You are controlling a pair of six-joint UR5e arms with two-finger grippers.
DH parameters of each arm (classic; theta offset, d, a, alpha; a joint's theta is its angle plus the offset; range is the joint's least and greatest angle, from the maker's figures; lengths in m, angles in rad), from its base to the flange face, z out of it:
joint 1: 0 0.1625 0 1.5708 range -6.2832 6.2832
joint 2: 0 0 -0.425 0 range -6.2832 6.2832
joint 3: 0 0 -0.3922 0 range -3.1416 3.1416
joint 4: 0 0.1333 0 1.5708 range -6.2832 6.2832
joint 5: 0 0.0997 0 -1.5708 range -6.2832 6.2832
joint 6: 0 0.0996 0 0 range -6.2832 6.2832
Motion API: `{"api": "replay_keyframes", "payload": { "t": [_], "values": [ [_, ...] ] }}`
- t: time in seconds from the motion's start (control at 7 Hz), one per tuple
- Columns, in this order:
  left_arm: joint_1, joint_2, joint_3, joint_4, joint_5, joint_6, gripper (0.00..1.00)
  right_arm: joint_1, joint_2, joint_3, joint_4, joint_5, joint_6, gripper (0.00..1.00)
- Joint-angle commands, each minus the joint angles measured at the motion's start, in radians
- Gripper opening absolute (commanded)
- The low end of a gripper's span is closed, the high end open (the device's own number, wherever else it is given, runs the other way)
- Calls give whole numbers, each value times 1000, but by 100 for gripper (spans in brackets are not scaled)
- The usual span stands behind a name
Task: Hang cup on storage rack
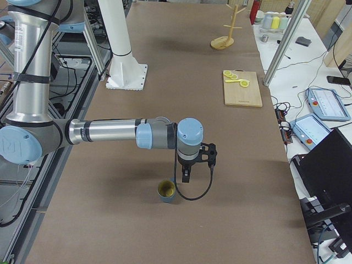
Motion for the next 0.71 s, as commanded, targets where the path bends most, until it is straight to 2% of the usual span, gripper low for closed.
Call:
{"api": "replay_keyframes", "payload": {
  "t": [0.0, 0.57],
  "values": [
    [0, -3, 1, -14, 1, -2, 99, 0, 5, -1, 7, 26, 0, 100],
    [-12, 11, -2, -25, 1, 1, 99, 0, 25, 9, 7, 45, 2, 100]
  ]
}}
